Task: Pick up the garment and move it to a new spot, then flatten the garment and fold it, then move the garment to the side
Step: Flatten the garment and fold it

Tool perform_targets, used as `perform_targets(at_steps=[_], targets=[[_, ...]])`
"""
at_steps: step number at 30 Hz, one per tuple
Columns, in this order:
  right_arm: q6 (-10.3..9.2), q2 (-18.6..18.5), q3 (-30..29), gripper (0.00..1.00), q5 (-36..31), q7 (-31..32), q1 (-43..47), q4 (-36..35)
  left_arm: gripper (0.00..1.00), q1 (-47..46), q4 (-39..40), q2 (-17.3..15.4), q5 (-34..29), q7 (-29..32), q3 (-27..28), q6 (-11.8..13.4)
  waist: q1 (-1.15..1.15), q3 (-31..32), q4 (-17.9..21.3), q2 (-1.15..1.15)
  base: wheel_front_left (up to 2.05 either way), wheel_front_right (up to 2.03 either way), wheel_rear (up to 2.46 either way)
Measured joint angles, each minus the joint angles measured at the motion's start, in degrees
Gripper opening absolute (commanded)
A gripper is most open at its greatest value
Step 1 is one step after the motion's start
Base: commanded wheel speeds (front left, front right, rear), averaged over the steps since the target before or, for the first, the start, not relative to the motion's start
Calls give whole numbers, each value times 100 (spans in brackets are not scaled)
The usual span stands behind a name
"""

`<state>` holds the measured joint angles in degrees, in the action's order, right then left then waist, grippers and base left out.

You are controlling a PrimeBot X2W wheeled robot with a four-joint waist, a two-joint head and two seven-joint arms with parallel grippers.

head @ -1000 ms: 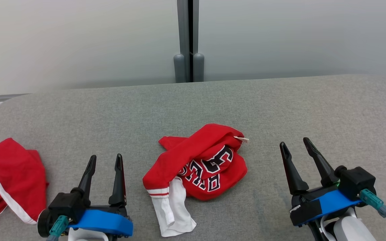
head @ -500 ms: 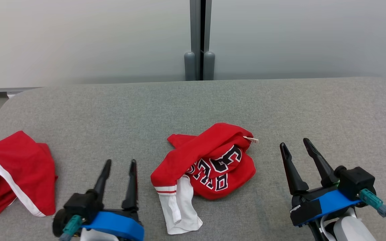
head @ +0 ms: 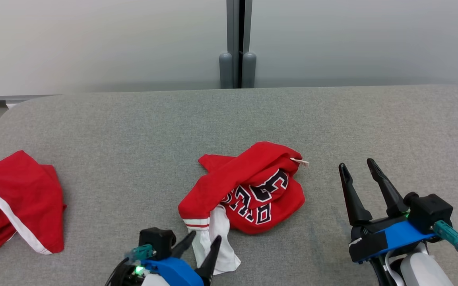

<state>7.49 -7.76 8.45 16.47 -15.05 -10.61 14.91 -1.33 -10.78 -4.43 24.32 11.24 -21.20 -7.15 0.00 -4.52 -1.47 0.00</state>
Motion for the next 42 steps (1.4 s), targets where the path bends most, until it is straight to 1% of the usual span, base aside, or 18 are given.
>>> perform_targets(at_steps=[2, 4, 7, 9, 10, 11, 12, 13, 16, 19, 23, 25, 26, 29, 31, 33, 36, 42], targets=[[0, 8, -23, 100, -1, 0, -1, -12, 100, 77, 131, -63, 20, 388, -86, 7, 0, -16, 12, 0, 0, 0, 0], [0, 21, -34, 100, -11, 0, -1, -12, 100, 119, 209, -111, 15, 665, -121, 111, 0, -25, 30, 1, 0, 0, 0], [0, 48, -32, 100, -11, 0, -17, -13, 100, 122, 230, -182, -118, 843, -114, 320, 0, -44, 68, 1, 0, 0, 0], [0, 65, -31, 100, -11, 0, -43, -12, 100, 114, 215, -182, -118, 870, -94, 386, 0, -50, 91, 1, 0, 0, 0], [0, 77, -26, 100, -11, 0, -60, -13, 93, 98, 187, -192, -123, 883, -94, 408, 0, -54, 103, 1, 0, 0, 0], [0, 81, -25, 100, -11, 0, -65, -15, 67, 75, 164, -196, -125, 865, -80, 413, 0, -57, 115, 1, 0, 0, 0], [0, 81, -23, 100, -11, 0, -65, -15, 27, 44, 153, -188, -113, 801, -42, 415, 0, -59, 127, 1, 0, 0, 0], [0, 82, -24, 100, -10, 0, -64, -15, 0, -5, 148, -185, -103, 758, -14, 415, 0, -61, 139, 1, 0, 0, 0], [0, 89, -43, 100, -9, 0, -64, -19, 0, -98, 198, -205, -37, 599, 101, 414, 0, -61, 168, 1, 0, 0, 0], [0, 89, -67, 100, -9, -1, -63, -19, 0, -185, 382, -332, 42, 586, 222, 374, 0, -51, 194, 1, 0, 0, 0], [0, 98, -70, 100, -10, 0, -67, -19, 0, -482, 824, -684, 105, 798, 442, 313, 0, -58, 259, 1, 0, 0, 0], [0, 104, -67, 100, -10, 0, -74, -21, 0, -728, 989, -976, 60, 962, 612, 313, 0, -75, 306, 1, 0, 0, 0], [0, 107, -67, 100, -9, 0, -84, -22, 0, -867, 1055, -1116, 41, 1050, 704, 314, 0, -87, 342, 1, 0, 0, 0], [0, 133, -70, 100, -8, -1, -121, -43, 0, -1332, 1055, -1385, 216, 1327, 959, 266, 0, -146, 455, 1, 0, 0, 0], [0, 141, -62, 100, -4, 0, -150, -44, 0, -1676, 882, -1530, 312, 1504, 1060, 223, 0, -197, 546, 1, 0, 0, 0], [0, 159, -57, 100, 0, -1, -190, -63, 0, -2068, 549, -1708, 402, 1616, 1113, 143, 0, -273, 662, 1, 0, 0, 0], [0, 178, -66, 100, 1, 0, -251, -79, 0, -2592, -90, -1916, 491, 1610, 1154, 71, 1, -400, 844, 1, 0, 0, 0], [-1, 213, -44, 100, 18, 0, -384, -110, 0, -3398, -1599, -2138, 448, 1028, 1298, 29, 1, -663, 1213, 1, 0, 0, 0]])
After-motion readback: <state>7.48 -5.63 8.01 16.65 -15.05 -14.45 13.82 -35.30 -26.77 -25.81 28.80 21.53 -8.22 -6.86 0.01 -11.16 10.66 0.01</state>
